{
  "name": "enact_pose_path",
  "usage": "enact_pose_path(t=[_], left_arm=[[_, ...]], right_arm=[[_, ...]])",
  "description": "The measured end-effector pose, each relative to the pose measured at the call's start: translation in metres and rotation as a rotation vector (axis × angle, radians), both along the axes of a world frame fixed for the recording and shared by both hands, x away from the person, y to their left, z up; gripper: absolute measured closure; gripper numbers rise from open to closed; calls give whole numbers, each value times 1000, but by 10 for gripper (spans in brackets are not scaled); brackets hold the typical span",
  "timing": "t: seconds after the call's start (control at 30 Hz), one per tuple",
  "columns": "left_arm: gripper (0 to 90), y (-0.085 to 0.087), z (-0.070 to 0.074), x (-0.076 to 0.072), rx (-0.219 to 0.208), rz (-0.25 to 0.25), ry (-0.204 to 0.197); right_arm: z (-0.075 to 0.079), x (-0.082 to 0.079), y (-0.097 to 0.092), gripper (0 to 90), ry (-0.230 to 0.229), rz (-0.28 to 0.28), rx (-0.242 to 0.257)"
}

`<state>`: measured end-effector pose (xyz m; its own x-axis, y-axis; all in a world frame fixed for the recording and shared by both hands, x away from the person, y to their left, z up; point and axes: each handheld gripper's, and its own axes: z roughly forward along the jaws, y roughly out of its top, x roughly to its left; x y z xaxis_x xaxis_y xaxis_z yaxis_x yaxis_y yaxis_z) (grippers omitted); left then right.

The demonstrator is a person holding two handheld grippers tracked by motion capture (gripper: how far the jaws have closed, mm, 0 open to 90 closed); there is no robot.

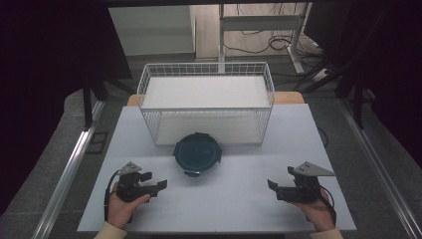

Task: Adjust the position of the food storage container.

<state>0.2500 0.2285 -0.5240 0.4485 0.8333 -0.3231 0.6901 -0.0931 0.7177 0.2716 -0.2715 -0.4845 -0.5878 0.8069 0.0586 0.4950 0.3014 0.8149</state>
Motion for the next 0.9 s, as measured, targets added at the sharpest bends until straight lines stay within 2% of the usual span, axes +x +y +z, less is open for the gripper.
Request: enact_pose_path(t=[0.13,0.33,0.57,0.7,0.73,0.9], left_arm=[[225,1,-1,2,3,1,5],[225,0,1,-1,3,-2,-4],[225,-1,1,-1,6,-9,-5],[252,0,2,-1,-9,-15,1],[258,1,3,0,-23,-19,3],[258,0,2,0,-12,-20,4]], right_arm=[[-4,1,2,120,18,17,-20],[-2,0,3,131,25,21,12],[-5,0,5,137,33,30,0],[-5,0,1,137,41,14,49],[-5,0,1,137,42,11,53],[-6,0,-1,138,43,7,48]])
